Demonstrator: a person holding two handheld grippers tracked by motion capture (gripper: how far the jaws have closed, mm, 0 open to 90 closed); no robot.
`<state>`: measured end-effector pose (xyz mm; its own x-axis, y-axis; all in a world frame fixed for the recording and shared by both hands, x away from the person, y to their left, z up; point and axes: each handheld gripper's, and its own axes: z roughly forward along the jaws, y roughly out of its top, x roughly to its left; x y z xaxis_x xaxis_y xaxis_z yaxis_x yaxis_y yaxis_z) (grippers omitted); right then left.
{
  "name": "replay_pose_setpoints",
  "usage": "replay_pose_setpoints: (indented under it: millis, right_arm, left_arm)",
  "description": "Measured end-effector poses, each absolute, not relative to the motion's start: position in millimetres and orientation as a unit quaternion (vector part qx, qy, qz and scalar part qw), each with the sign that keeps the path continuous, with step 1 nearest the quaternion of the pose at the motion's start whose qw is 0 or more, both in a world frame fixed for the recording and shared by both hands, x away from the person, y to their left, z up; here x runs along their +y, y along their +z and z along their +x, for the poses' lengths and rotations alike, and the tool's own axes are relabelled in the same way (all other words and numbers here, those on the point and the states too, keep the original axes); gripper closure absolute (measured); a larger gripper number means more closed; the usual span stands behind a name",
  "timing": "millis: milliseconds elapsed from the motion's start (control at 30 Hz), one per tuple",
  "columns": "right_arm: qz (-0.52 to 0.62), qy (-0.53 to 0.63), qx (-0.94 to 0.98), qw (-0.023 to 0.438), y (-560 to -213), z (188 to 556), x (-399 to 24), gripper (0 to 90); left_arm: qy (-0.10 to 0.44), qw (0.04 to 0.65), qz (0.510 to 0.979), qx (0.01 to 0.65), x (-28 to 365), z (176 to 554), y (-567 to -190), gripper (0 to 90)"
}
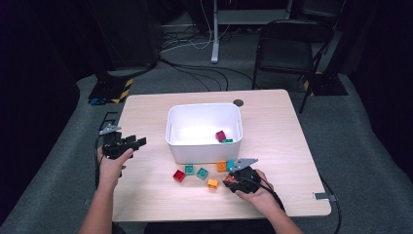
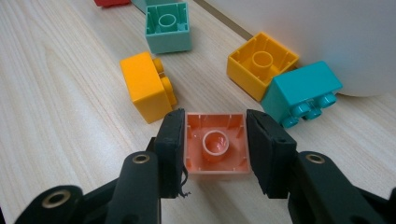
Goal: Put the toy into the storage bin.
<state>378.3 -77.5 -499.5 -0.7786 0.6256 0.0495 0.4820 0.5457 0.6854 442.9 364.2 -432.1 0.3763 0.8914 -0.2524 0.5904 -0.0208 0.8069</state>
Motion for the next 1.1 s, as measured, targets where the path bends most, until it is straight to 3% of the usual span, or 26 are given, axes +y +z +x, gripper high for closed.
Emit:
replay_pose_setpoints:
  millis: [533, 1100]
  right_arm:
    - [0.323, 0.372, 0.864, 0.104, -480, 380, -85, 58.5]
    - [0.298, 0.397, 0.863, 0.094, -414, 379, -87, 58.6]
  left_arm:
    - [0.167, 0.457, 0.69, 0.536, 367, 442, -431, 41.5]
    - [0.166, 0.457, 0.69, 0.537, 369, 442, -432, 41.5]
